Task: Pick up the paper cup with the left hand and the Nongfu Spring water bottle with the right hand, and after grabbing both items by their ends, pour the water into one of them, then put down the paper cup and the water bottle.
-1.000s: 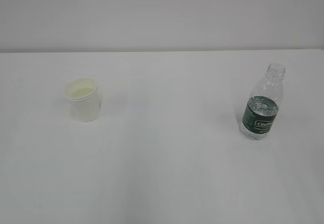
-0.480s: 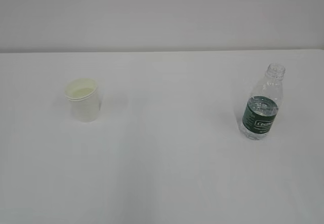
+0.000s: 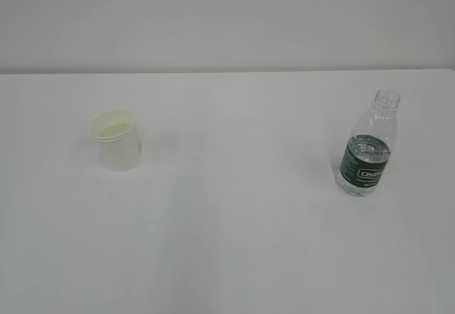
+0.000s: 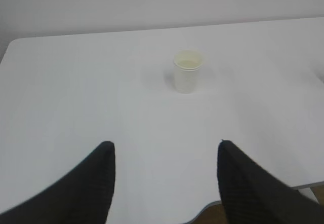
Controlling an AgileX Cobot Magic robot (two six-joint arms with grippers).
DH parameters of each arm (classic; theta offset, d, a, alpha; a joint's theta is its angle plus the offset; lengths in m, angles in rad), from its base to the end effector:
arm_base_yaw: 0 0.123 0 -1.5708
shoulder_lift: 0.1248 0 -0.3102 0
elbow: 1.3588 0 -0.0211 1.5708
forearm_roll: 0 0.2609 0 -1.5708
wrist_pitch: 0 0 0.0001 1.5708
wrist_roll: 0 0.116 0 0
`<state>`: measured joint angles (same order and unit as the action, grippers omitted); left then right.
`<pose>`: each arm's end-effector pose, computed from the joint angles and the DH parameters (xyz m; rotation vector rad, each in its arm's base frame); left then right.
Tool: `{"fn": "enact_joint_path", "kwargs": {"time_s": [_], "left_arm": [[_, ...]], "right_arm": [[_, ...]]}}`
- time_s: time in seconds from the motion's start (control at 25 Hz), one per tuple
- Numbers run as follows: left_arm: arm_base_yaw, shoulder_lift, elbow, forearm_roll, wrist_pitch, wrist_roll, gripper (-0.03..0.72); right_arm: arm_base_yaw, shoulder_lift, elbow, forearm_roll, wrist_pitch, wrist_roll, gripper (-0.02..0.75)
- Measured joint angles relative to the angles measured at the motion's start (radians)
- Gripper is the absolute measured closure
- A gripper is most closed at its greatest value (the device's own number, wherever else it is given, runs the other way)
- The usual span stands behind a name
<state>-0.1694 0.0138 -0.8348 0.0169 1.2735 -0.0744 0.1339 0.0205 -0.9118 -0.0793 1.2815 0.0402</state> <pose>-0.0540 0.0111 0.3430 0.0861 1.9368 -0.1434 -0.0666 -0.0179 0.3616 -0.0566 1.8713 0.0332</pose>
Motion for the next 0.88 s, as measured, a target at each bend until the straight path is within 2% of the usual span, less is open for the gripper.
{"fn": "enact_joint_path", "kwargs": {"time_s": [0.48, 0.88], "left_arm": [[0.000, -0.004, 0.000, -0.006, 0.002, 0.001, 0.237], [0.000, -0.004, 0.080, -0.017, 0.002, 0.001, 0.237]], "right_arm": [[0.000, 0.000, 0.000, 0.022, 0.002, -0.019, 0.186], [0.002, 0.000, 0.007, -0.028, 0.002, -0.074, 0.186]]}}
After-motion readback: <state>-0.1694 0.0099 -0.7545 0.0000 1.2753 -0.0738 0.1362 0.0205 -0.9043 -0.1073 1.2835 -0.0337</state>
